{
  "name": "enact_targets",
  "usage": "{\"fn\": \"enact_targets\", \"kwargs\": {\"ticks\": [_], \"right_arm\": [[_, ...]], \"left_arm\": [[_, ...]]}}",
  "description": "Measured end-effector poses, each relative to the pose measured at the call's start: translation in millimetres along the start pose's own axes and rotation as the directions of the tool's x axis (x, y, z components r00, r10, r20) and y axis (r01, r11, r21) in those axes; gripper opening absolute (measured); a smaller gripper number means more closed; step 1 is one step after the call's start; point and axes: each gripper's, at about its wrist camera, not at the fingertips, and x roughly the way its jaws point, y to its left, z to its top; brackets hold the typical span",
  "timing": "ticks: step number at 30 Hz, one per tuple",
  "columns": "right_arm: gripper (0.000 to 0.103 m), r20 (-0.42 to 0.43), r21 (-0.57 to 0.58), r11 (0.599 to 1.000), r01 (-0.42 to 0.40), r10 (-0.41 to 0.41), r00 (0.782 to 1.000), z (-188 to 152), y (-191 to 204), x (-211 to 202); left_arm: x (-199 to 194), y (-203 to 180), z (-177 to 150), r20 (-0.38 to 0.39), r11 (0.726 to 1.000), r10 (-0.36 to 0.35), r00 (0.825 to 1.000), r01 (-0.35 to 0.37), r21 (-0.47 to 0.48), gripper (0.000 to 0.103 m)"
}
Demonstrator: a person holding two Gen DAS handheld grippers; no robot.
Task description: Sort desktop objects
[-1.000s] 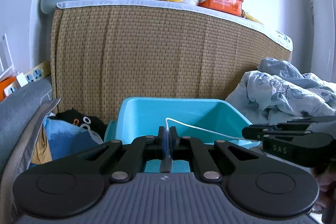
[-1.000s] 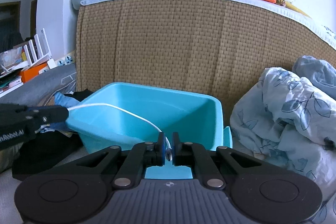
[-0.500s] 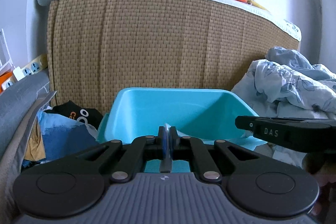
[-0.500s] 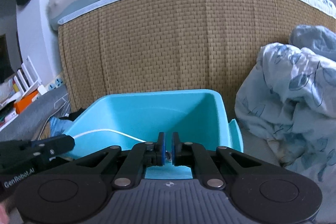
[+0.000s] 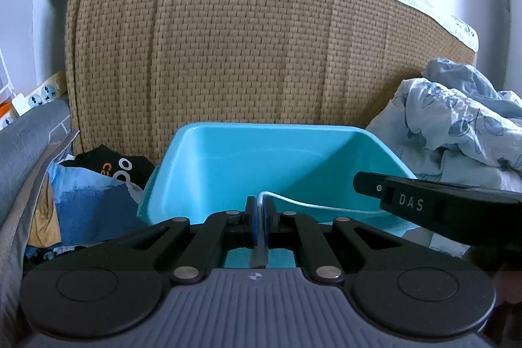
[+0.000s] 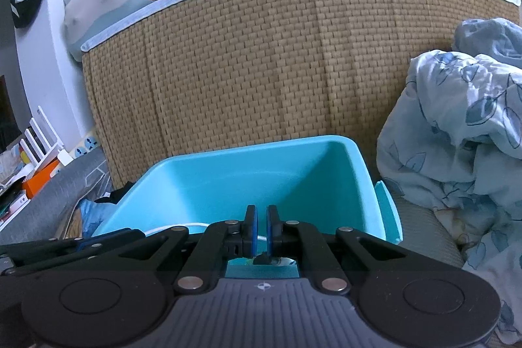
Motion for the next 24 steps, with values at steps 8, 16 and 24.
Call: {"fn": "enact_targets", "kwargs": {"ticks": [8, 16, 24], "right_arm": [[0.006, -0.025, 0.042, 0.999, -0.018, 0.019, 0.999, -4, -6, 12], [0.009, -0.037, 0.014, 0.999, -0.032, 0.032, 0.999, -4, -3, 16], [0.032, -0.041, -0.019, 1.0, -0.007, 0.006, 0.999, -3, -4, 13]], "left_arm": [[8, -1, 3, -0.037, 1.0, 0.029, 0.999, -0.029, 0.002, 0.005], [9, -1, 4, -0.053, 0.998, 0.054, 0.997, -0.053, 0.016, 0.007], [7, -2, 8, -0.059, 0.997, 0.08, 0.995, -0.08, 0.008, 0.017]]}}
